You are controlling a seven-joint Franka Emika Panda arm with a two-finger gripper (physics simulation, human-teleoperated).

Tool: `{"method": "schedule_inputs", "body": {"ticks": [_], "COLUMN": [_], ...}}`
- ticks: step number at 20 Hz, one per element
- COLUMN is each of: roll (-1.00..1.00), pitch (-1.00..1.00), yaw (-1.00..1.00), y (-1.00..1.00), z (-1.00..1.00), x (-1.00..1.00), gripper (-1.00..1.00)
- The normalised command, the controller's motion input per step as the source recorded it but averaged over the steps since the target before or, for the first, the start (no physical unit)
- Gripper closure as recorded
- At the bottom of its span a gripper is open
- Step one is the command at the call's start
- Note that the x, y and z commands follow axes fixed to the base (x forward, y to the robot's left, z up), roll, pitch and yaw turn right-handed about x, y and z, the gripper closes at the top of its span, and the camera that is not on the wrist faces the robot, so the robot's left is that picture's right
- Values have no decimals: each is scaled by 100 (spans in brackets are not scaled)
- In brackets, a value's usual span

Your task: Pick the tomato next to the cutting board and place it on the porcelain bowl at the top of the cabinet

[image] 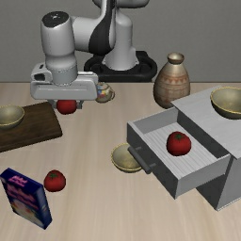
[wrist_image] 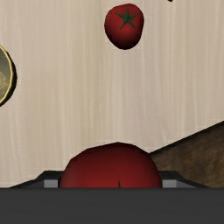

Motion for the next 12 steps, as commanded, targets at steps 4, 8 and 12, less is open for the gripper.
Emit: {"method": "schedule_inputs", "body": {"ticks": [4, 8, 12], "roll": [0, 0, 0], "pitch": [0, 0, 0], "yaw": [0, 0, 0], "y": [0, 0, 0], "z": [100, 100, 100], "x": [0, 0, 0], "gripper": [100, 100, 100]}}
